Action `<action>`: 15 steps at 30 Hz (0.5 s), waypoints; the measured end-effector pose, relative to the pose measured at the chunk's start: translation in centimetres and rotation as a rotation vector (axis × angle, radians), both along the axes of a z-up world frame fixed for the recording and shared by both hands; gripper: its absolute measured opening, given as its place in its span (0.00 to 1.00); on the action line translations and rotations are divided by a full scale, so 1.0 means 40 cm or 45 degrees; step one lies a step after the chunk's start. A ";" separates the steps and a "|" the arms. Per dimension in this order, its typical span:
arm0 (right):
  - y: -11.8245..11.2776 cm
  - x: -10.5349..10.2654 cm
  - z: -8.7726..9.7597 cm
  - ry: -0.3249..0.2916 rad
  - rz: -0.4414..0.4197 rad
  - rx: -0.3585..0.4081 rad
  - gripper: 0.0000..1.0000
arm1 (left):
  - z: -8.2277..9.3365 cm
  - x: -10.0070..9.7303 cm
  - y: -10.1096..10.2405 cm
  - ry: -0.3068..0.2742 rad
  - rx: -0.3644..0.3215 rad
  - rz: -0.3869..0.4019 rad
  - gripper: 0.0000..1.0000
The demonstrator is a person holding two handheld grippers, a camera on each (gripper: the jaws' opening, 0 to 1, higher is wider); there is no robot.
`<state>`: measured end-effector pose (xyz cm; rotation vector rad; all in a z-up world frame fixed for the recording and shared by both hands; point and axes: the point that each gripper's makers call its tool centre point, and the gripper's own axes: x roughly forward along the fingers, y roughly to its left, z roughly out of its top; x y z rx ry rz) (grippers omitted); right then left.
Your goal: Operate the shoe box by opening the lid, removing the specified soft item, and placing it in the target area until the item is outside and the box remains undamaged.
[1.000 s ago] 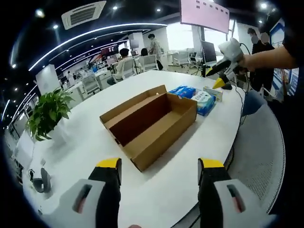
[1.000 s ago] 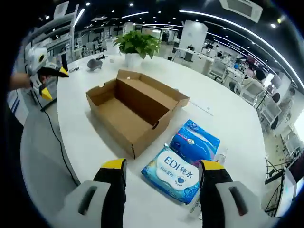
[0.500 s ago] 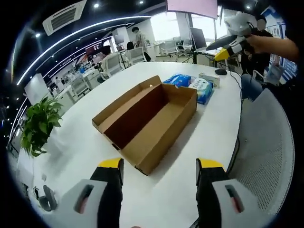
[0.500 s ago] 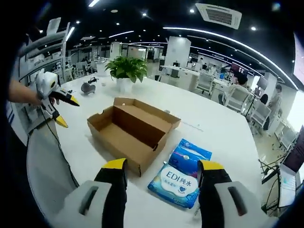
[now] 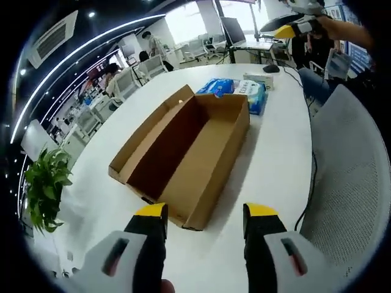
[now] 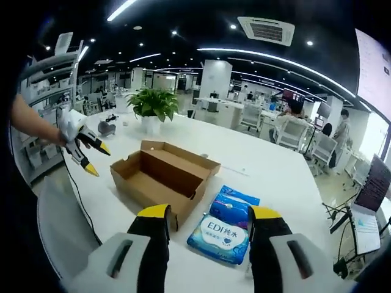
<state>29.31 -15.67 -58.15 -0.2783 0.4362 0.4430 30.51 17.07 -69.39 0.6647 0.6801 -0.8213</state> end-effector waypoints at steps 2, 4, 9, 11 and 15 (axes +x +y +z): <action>-0.002 -0.013 -0.006 0.008 0.000 -0.010 0.49 | -0.023 0.004 0.001 0.057 0.027 0.005 0.51; -0.002 -0.024 -0.014 0.025 -0.004 -0.021 0.47 | -0.039 0.013 -0.005 0.080 0.020 0.004 0.50; -0.014 -0.039 -0.033 0.028 -0.017 -0.075 0.46 | -0.070 0.047 -0.005 0.086 0.105 -0.034 0.49; -0.019 -0.040 -0.035 0.038 -0.035 -0.076 0.46 | -0.080 0.056 -0.010 0.102 0.127 -0.083 0.47; -0.005 -0.046 -0.025 0.045 -0.015 -0.045 0.47 | -0.107 0.068 -0.004 0.126 0.173 -0.121 0.46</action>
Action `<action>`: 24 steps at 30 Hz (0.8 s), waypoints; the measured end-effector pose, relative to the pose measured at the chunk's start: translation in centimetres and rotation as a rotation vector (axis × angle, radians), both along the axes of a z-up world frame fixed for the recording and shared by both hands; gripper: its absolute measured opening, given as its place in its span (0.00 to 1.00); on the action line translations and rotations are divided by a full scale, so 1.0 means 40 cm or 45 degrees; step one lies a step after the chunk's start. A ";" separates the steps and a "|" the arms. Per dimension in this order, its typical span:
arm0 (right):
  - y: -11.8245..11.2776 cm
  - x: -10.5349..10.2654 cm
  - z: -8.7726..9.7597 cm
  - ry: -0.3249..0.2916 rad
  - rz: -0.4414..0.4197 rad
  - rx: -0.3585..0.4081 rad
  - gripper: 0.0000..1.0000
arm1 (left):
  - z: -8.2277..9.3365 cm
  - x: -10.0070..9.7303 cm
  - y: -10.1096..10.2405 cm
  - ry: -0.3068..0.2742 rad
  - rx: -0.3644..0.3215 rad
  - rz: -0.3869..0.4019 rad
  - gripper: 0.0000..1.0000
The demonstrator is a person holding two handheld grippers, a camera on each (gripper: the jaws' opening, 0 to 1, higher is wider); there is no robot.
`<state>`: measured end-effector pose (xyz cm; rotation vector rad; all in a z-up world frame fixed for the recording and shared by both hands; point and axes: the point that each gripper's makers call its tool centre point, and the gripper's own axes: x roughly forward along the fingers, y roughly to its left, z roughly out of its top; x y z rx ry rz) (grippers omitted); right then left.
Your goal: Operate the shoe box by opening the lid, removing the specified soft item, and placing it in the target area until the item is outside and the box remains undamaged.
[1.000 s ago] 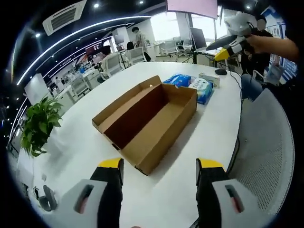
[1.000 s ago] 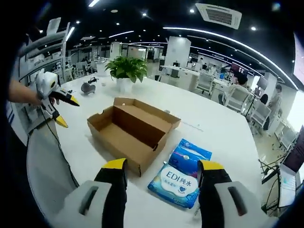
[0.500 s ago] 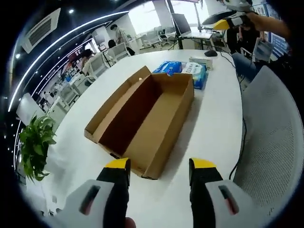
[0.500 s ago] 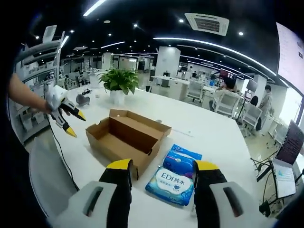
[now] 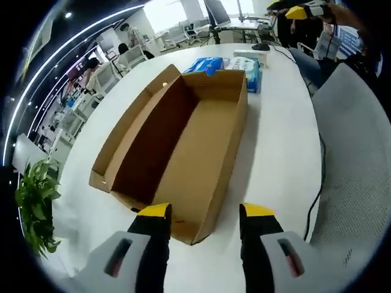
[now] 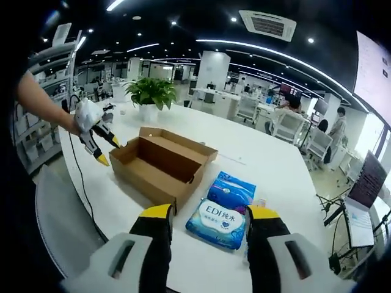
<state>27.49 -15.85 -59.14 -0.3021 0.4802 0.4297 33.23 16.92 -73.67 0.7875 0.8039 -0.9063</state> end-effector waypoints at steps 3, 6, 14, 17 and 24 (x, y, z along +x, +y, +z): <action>0.024 -0.012 0.021 -0.012 0.021 0.100 0.49 | -0.017 0.005 0.004 0.012 0.017 -0.014 0.44; 0.022 -0.016 0.015 -0.005 0.007 0.101 0.49 | -0.035 0.011 0.013 0.006 0.070 -0.040 0.43; 0.037 -0.016 -0.006 0.017 0.011 0.038 0.48 | -0.047 0.027 0.002 0.017 0.111 -0.102 0.36; 0.045 -0.017 -0.001 0.013 0.017 0.046 0.48 | -0.065 0.035 0.004 0.030 0.145 -0.132 0.31; 0.031 -0.029 -0.003 0.021 -0.002 0.032 0.48 | -0.099 0.037 0.007 0.094 0.168 -0.166 0.30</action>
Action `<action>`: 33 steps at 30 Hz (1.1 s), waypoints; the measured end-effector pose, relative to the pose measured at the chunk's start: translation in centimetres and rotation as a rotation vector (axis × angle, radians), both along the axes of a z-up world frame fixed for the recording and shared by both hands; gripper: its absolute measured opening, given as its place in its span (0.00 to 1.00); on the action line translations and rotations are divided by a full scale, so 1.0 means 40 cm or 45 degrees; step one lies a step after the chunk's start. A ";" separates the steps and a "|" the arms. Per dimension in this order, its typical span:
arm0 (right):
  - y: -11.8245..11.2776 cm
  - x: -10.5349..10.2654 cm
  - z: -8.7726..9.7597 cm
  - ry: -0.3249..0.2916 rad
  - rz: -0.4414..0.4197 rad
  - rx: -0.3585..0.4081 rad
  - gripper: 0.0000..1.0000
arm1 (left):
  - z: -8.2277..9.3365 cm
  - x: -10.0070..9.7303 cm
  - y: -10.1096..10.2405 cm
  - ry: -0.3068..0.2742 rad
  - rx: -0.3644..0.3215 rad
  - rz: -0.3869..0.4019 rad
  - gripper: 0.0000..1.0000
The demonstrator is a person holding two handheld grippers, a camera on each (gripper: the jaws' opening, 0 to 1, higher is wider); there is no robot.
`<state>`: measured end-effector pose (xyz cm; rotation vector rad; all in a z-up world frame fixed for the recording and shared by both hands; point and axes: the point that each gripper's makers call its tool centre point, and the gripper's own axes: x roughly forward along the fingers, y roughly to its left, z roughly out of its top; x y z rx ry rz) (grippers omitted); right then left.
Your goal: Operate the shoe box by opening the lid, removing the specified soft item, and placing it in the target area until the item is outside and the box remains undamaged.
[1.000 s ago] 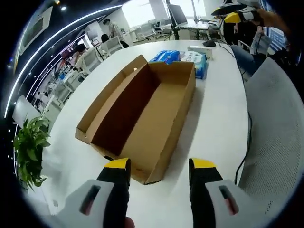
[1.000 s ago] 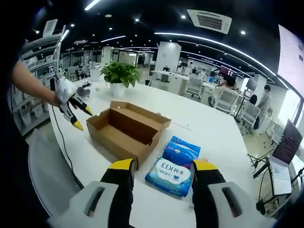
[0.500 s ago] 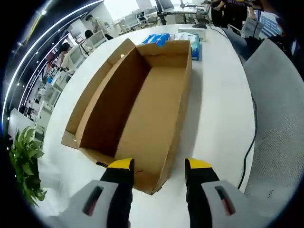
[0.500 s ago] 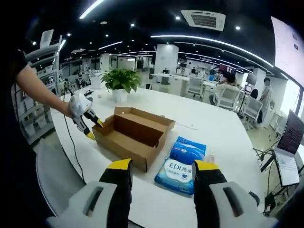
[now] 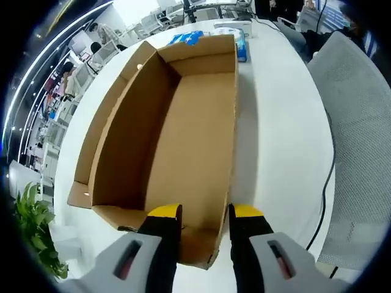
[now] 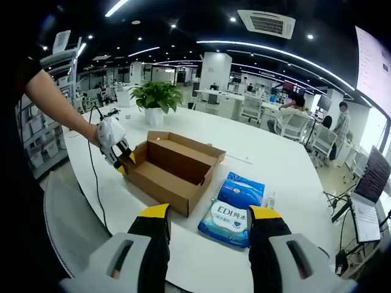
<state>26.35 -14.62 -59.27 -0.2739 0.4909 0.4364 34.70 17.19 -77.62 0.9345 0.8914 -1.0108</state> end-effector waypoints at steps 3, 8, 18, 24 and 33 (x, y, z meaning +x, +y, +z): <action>-0.011 -0.009 -0.004 0.008 -0.019 -0.002 0.48 | -0.010 -0.001 -0.011 0.052 -0.032 0.008 0.30; -0.020 -0.026 -0.024 0.035 -0.045 -0.002 0.48 | -0.027 -0.009 -0.023 0.119 -0.027 0.004 0.26; -0.031 -0.018 -0.041 0.052 -0.066 -0.013 0.48 | -0.063 -0.021 -0.062 0.169 -0.035 -0.062 0.22; -0.044 -0.015 -0.044 0.058 -0.075 -0.021 0.47 | -0.090 -0.031 -0.058 0.212 -0.035 -0.042 0.16; -0.034 -0.016 -0.052 0.076 -0.060 -0.030 0.47 | -0.097 -0.035 -0.060 0.246 -0.033 -0.037 0.04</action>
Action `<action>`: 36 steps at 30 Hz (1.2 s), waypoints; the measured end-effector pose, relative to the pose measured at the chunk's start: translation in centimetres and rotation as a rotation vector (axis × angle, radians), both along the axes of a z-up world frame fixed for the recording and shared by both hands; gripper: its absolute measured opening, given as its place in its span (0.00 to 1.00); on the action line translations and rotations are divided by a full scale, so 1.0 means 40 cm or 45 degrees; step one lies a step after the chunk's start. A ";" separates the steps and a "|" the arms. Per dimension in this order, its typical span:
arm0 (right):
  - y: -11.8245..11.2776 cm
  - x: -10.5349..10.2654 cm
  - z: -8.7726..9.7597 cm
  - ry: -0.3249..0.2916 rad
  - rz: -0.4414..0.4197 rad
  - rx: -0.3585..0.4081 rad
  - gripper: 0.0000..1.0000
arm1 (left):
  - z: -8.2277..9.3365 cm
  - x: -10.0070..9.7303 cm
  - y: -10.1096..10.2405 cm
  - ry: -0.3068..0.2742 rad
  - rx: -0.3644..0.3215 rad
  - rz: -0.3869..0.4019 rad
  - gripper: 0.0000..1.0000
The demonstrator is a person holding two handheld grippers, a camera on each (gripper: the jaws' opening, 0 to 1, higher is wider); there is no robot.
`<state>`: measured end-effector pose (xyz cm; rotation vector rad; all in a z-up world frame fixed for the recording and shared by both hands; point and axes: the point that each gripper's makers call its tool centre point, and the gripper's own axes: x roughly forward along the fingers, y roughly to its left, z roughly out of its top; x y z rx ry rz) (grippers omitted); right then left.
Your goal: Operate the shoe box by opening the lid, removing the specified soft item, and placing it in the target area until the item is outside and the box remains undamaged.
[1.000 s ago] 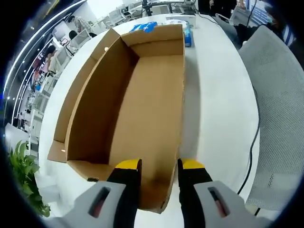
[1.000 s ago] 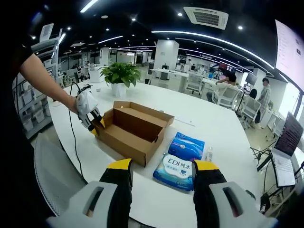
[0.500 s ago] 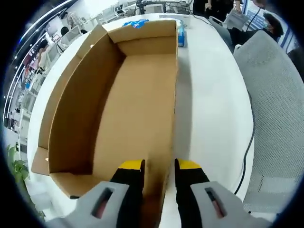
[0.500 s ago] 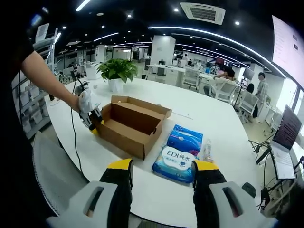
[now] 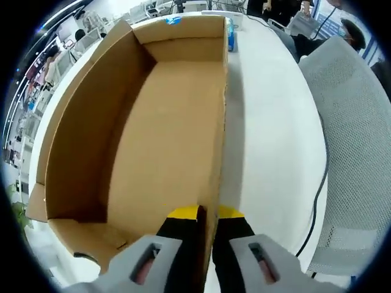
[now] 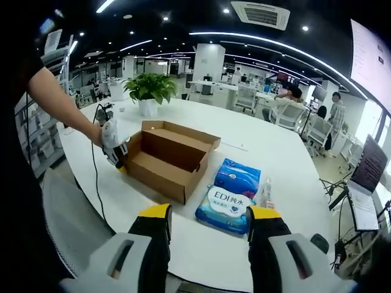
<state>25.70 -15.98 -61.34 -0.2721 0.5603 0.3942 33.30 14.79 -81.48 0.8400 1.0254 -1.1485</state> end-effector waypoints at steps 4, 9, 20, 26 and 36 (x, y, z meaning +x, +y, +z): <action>0.009 0.000 -0.001 0.001 0.008 -0.004 0.47 | -0.005 0.000 0.000 -0.017 0.005 -0.044 0.03; 0.020 0.002 -0.006 0.009 0.021 -0.009 0.47 | -0.009 0.001 0.001 0.000 0.004 0.008 0.03; 0.068 0.034 -0.006 0.033 0.066 -0.026 0.43 | -0.009 -0.004 0.002 -0.002 -0.008 -0.001 0.03; 0.080 0.072 0.025 0.056 0.042 -0.025 0.43 | -0.009 -0.007 0.000 -0.034 -0.011 -0.034 0.04; 0.153 0.160 0.112 0.057 0.202 -0.044 0.43 | -0.007 -0.003 0.005 -0.030 -0.012 -0.042 0.04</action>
